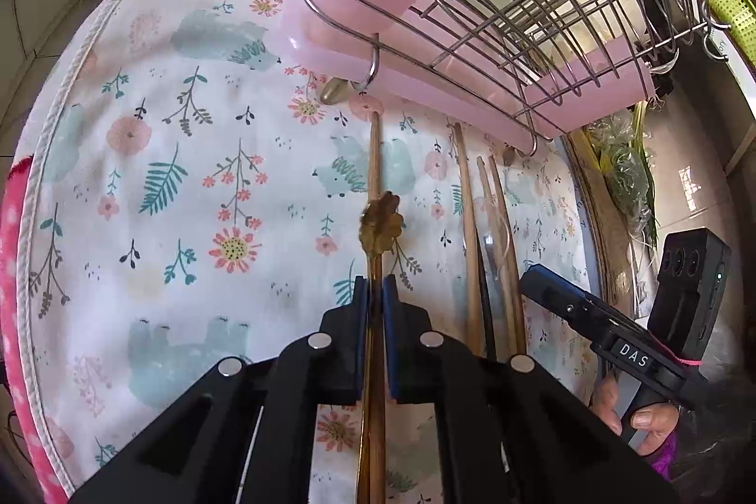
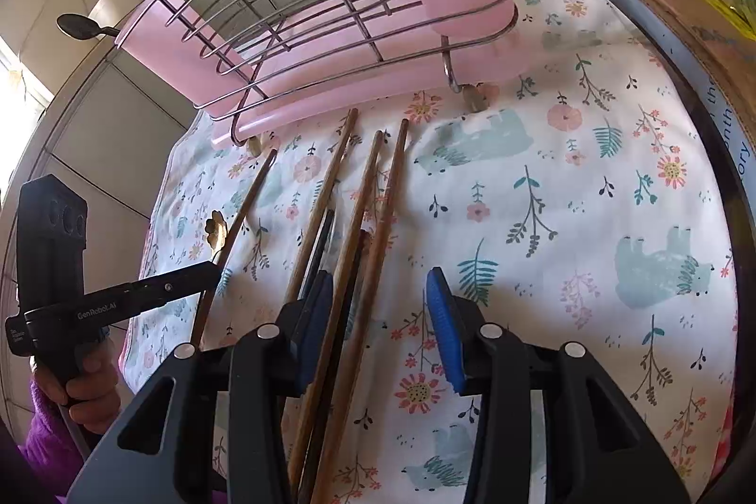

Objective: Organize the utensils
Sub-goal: 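Lower the left tool onto the gold flower-handled spoon and grasp it, then grasp a wooden chopstick with the right tool while the left tool holds the gold spoon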

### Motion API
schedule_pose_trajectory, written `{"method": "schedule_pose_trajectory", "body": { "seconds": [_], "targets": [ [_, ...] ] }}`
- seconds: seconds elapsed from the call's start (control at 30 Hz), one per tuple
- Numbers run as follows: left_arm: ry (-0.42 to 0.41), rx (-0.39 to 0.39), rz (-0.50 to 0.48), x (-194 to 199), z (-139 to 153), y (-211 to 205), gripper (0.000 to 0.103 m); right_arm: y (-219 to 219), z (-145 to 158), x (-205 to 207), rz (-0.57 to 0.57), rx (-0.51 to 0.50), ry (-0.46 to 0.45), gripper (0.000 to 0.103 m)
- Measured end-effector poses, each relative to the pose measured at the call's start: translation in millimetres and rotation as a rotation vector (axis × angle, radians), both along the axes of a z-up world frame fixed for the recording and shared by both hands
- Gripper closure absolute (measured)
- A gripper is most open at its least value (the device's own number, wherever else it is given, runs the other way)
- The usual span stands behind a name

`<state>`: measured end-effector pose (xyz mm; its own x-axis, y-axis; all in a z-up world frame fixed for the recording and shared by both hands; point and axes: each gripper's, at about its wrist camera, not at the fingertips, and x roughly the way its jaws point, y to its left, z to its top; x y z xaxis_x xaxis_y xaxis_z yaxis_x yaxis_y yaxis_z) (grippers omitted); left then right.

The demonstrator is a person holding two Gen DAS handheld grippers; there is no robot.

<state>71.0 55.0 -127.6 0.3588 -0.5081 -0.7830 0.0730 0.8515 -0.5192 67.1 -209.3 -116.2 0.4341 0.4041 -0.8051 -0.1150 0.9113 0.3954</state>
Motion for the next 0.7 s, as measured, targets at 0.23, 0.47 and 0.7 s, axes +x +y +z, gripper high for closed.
{"method": "schedule_pose_trajectory", "body": {
  "seconds": [0.23, 0.47, 0.7],
  "targets": [
    [0.022, -0.055, 0.051, 3.1, -0.2, 18.6, 0.097, -1.4, -2.7, 2.3, 0.006, 0.005, 0.012, 0.061],
    [0.048, -0.080, 0.103, 5.2, -4.3, 35.9, 0.096, 0.7, -6.2, 4.1, 0.002, 0.010, 0.019, 0.061],
    [0.001, -0.030, 0.094, 1.2, -3.3, 44.9, 0.103, 0.2, -7.1, 6.6, 0.005, 0.007, 0.023, 0.061]
  ]
}}
